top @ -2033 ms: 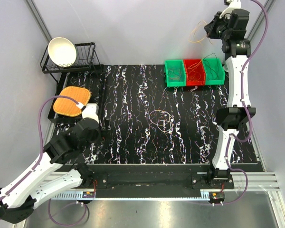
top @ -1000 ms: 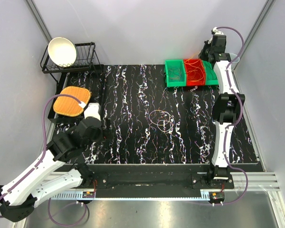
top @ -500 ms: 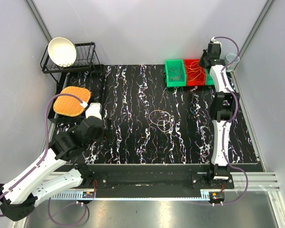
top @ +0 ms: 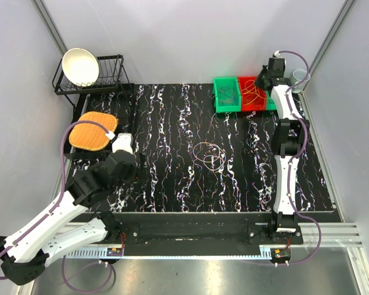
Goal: Untangle the cables
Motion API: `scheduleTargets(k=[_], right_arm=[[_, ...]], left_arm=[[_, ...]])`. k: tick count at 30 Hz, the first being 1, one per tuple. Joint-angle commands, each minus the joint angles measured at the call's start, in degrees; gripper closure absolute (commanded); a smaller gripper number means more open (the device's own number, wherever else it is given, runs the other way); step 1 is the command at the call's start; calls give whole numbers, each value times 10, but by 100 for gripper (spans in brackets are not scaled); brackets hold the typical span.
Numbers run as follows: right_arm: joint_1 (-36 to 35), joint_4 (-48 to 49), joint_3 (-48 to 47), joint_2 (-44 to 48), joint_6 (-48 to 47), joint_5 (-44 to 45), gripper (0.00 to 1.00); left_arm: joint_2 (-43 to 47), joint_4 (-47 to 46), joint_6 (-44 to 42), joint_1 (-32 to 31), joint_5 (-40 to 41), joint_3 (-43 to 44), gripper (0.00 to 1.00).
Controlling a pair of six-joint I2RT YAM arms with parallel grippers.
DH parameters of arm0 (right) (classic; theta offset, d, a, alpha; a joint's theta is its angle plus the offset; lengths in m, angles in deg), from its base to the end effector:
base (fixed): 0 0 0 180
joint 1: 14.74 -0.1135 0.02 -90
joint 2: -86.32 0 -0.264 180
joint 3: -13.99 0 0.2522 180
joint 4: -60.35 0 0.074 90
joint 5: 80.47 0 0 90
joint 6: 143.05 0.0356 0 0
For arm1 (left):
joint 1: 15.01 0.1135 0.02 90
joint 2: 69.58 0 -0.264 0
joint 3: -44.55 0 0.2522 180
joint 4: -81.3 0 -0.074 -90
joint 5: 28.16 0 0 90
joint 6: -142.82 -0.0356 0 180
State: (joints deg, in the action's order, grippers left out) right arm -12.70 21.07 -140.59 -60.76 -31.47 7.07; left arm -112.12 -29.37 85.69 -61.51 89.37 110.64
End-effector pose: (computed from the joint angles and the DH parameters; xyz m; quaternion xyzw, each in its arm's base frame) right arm 0.5845 -0.0193 0.2322 0.1686 0.8571 0.1010 0.4761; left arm 0.1016 -0.0832 0.3171 0.0179 0.9041 -0.0638 0.4221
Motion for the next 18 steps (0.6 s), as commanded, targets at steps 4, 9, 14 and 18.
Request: scheduleTargets(k=[4,9,14,18], right_arm=[[-3,6,-28,-33,68,-55,100],[-5,10,-50,-51,110,-82,100],[-8,35,-56,-60,134,-102,100],[-8,69,-53,-62,149,-112,100]], left_arm=[[0,-26,1,3,19,0,1],[0,-25,0,2,20,0,1],[0,-25,0,2,20,0,1],[1,-25,0,2,19,0,1]])
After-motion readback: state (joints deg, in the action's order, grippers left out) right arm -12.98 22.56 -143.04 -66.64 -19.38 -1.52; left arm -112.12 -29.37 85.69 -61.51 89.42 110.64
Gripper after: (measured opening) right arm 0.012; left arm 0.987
